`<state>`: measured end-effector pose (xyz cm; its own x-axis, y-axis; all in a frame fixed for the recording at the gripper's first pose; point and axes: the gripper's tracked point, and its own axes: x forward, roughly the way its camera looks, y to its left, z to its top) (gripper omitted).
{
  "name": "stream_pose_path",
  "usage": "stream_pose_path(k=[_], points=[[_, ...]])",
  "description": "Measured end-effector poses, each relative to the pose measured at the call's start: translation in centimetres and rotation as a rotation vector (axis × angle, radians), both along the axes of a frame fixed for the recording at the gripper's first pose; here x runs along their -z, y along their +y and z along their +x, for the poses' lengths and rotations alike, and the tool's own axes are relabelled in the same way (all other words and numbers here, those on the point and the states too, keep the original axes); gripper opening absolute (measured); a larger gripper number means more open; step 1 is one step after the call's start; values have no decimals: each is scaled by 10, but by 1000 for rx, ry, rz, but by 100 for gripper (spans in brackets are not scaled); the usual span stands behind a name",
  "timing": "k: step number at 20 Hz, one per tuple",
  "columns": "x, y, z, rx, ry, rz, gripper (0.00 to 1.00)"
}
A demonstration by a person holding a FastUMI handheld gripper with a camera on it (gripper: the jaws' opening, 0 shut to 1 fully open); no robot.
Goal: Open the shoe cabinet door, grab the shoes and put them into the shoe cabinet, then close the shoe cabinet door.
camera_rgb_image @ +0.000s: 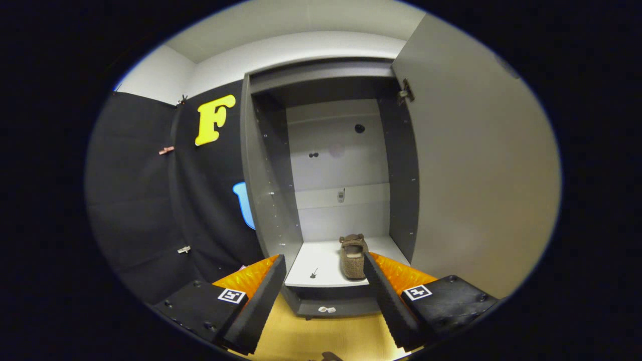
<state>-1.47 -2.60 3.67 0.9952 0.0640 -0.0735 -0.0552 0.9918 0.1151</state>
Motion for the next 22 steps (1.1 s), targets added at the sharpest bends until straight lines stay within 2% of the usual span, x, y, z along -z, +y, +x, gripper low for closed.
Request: stream_pose_path(k=[6, 12, 16, 22], points=[[-6, -24, -108, -98, 35, -35, 98], [-27, -53, -195, -166, -28, -48, 98], [-28, -93, -222, -128, -24, -47, 98], [-22, -167, -232, 3, -21, -73, 98]])
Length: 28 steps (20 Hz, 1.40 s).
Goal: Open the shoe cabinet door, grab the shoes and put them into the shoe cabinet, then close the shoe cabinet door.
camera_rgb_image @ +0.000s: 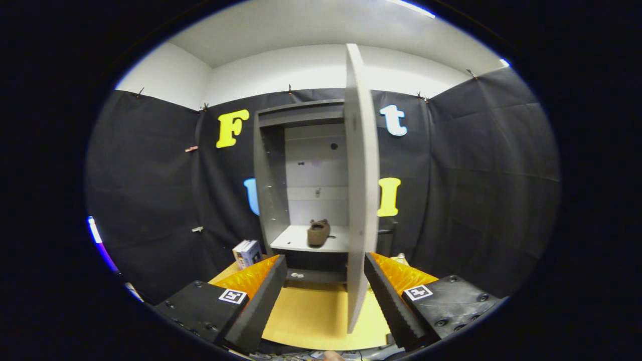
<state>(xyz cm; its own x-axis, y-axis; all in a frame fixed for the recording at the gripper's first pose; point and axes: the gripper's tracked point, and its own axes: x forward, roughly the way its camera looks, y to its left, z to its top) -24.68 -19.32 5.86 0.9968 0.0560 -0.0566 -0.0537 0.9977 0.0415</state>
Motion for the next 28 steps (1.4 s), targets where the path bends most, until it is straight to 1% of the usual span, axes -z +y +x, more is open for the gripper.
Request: stream_pose_path(k=[5, 8, 12, 15, 17, 20, 24, 28], points=[[1, -63, 8, 109, -13, 27, 98], [3, -93, 25, 159, -26, 25, 98], [12, -122, 56, 197, -33, 12, 98], [18, -134, 73, 196, -23, 16, 98], [21, -134, 81, 181, -16, 22, 98], [17, -132, 86, 180, -32, 10, 98], [21, -122, 86, 173, -32, 15, 98], [23, -96, 84, 145, -34, 19, 96]])
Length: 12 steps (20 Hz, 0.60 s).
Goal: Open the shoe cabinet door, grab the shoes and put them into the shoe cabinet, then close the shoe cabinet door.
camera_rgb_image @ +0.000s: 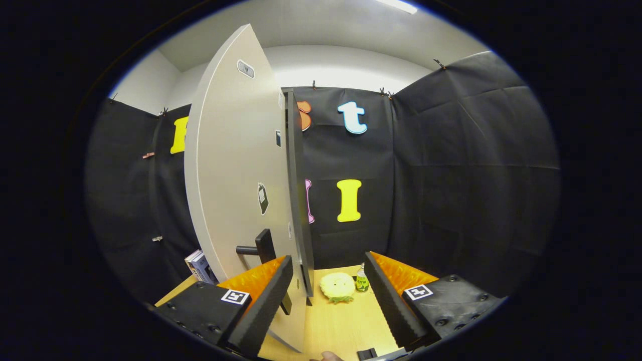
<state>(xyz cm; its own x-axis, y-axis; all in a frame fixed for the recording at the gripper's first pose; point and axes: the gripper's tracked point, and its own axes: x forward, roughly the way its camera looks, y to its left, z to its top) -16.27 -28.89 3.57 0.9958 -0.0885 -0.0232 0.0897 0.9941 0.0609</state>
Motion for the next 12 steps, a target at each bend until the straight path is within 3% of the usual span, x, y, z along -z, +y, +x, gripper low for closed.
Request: stream_pose_path(k=[12], points=[[1, 116, 23, -99, -3, -5, 96]])
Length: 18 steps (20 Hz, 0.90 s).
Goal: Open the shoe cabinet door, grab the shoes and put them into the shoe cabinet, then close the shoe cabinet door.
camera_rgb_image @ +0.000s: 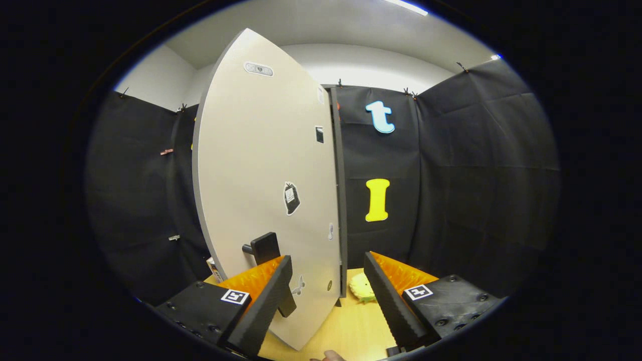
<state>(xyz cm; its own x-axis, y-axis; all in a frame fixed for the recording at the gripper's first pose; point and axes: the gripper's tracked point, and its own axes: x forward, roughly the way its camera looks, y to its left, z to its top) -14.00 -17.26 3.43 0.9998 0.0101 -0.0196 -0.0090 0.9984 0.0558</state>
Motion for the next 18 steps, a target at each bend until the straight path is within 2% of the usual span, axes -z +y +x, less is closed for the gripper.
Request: stream_pose_path(k=[8, 18], points=[[5, 90, 47, -85, -16, 23, 97], [8, 137, 73, -74, -21, 7, 99]])
